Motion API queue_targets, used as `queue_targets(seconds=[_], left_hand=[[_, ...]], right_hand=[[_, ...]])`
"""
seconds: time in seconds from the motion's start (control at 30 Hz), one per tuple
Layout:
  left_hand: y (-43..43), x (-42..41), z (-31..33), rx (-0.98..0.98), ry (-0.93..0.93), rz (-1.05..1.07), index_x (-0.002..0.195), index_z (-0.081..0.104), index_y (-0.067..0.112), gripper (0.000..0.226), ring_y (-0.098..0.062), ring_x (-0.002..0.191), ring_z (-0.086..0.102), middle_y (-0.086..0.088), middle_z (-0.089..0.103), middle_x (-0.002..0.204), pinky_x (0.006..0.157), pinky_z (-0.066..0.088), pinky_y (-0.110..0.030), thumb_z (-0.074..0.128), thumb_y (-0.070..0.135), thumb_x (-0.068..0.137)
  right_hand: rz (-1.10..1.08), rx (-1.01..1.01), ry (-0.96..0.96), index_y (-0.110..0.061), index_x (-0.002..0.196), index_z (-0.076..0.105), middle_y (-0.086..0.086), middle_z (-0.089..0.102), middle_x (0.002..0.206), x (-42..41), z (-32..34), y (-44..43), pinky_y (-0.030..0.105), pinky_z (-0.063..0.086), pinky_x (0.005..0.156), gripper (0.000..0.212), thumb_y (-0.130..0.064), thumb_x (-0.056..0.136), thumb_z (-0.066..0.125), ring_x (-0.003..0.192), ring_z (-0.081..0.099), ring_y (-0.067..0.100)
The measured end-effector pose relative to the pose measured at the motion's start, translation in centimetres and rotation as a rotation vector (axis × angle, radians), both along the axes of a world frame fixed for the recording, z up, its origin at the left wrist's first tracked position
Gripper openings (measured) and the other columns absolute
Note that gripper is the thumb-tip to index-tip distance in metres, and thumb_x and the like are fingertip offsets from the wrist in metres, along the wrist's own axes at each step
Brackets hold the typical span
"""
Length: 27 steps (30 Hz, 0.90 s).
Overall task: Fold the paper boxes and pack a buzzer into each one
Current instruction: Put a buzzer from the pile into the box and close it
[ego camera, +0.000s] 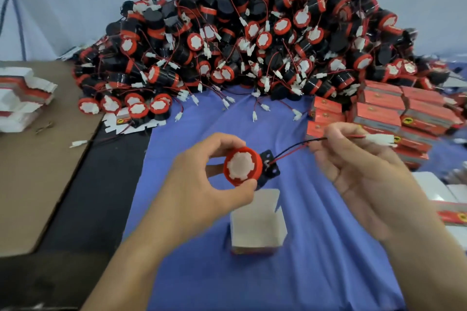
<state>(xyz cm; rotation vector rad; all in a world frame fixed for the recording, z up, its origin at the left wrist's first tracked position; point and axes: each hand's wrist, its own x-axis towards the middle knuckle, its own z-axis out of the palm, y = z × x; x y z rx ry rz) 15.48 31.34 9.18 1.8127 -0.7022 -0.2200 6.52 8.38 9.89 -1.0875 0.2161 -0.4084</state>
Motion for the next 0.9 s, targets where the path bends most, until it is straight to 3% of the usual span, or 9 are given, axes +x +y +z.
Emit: queue_targets(seconds=[0.1, 0.17, 0.27, 0.33, 0.43, 0.6, 0.7, 0.8, 0.9], left_hand=[[0.5, -3.0, -0.5, 0.023, -0.102, 0.072, 0.109, 0.069, 0.035, 0.042, -0.005, 0.114, 0.063, 0.017, 0.064, 0.111, 0.090, 0.053, -0.014, 0.089, 0.024, 0.073], [0.2, -4.5, -1.0, 0.095, -0.166, 0.046, 0.109, 0.070, 0.033, 0.041, -0.005, 0.109, 0.063, 0.016, 0.062, 0.109, 0.090, 0.054, -0.018, 0.084, 0.029, 0.071], [-0.2, -5.6, -2.2, 0.231, -0.251, 0.030, 0.111, 0.071, 0.030, 0.041, 0.000, 0.104, 0.060, 0.019, 0.060, 0.109, 0.094, 0.049, -0.019, 0.083, 0.023, 0.072], [-0.3, -5.7, -3.1, 0.285, -0.294, 0.040, 0.108, 0.068, 0.029, 0.036, -0.001, 0.102, 0.058, 0.020, 0.059, 0.107, 0.092, 0.047, -0.019, 0.080, 0.023, 0.074], [-0.6, -5.7, -4.3, 0.438, -0.424, 0.038, 0.098, 0.060, 0.026, 0.029, -0.011, 0.097, 0.059, 0.016, 0.058, 0.102, 0.084, 0.046, -0.031, 0.073, 0.036, 0.073], [-0.4, -5.7, -6.4, 0.599, -0.621, 0.014, 0.088, 0.063, 0.026, 0.023, -0.017, 0.090, 0.060, 0.014, 0.059, 0.092, 0.073, 0.044, -0.032, 0.075, 0.029, 0.069], [-0.6, -6.2, -7.7, 0.640, -0.756, -0.008, 0.087, 0.063, 0.027, 0.011, -0.020, 0.090, 0.062, 0.013, 0.060, 0.086, 0.068, 0.049, -0.035, 0.060, 0.033, 0.079], [-0.6, -6.7, -8.9, 0.673, -0.744, -0.015, 0.099, 0.071, 0.026, 0.030, -0.023, 0.098, 0.062, 0.012, 0.065, 0.096, 0.073, 0.051, -0.037, 0.044, 0.034, 0.090], [-0.4, -6.7, -9.7, 0.670, -0.792, 0.044, 0.103, 0.075, 0.024, 0.019, -0.025, 0.099, 0.065, 0.008, 0.069, 0.102, 0.075, 0.051, -0.037, 0.068, 0.027, 0.086]], right_hand=[[-0.121, 0.035, -0.009, -0.020, 0.077, 0.075, 0.000, 0.072, 0.076, -3.1, 0.5, 0.2, 0.020, 0.058, 0.075, 0.009, -0.016, 0.081, 0.069, 0.082, 0.075, 0.014], [-0.141, -0.073, 0.011, -0.022, 0.077, 0.075, 0.000, 0.072, 0.075, -4.1, 0.3, 0.9, 0.022, 0.059, 0.075, 0.012, -0.014, 0.084, 0.069, 0.081, 0.076, 0.016], [-0.219, -0.459, 0.076, -0.022, 0.079, 0.069, 0.005, 0.071, 0.073, -4.7, -0.7, 2.3, 0.029, 0.056, 0.069, 0.026, 0.001, 0.092, 0.069, 0.073, 0.072, 0.020], [-0.239, -0.756, 0.117, -0.021, 0.080, 0.063, 0.001, 0.068, 0.073, -4.8, -1.3, 3.0, 0.024, 0.048, 0.064, 0.025, 0.001, 0.090, 0.071, 0.064, 0.064, 0.015], [-0.172, -0.984, 0.171, -0.025, 0.078, 0.061, -0.012, 0.066, 0.071, -4.9, -2.2, 3.8, 0.008, 0.040, 0.055, 0.025, -0.005, 0.086, 0.073, 0.059, 0.060, 0.004], [-0.015, -1.239, 0.263, -0.029, 0.083, 0.062, -0.010, 0.067, 0.078, -4.2, -3.4, 5.7, 0.024, 0.050, 0.066, 0.012, -0.021, 0.088, 0.070, 0.078, 0.063, 0.008], [0.019, -1.413, 0.287, -0.026, 0.092, 0.063, -0.007, 0.062, 0.082, -3.4, -4.0, 6.5, 0.031, 0.047, 0.072, 0.002, -0.028, 0.090, 0.065, 0.079, 0.058, 0.014], [0.087, -1.473, 0.294, -0.024, 0.091, 0.059, -0.012, 0.060, 0.073, -2.6, -4.2, 7.0, 0.024, 0.043, 0.058, 0.004, -0.024, 0.092, 0.056, 0.069, 0.056, 0.014], [0.124, -1.534, 0.303, -0.021, 0.093, 0.054, -0.011, 0.060, 0.083, -1.5, -4.2, 7.1, 0.018, 0.033, 0.051, 0.004, -0.020, 0.093, 0.050, 0.070, 0.055, 0.015]])
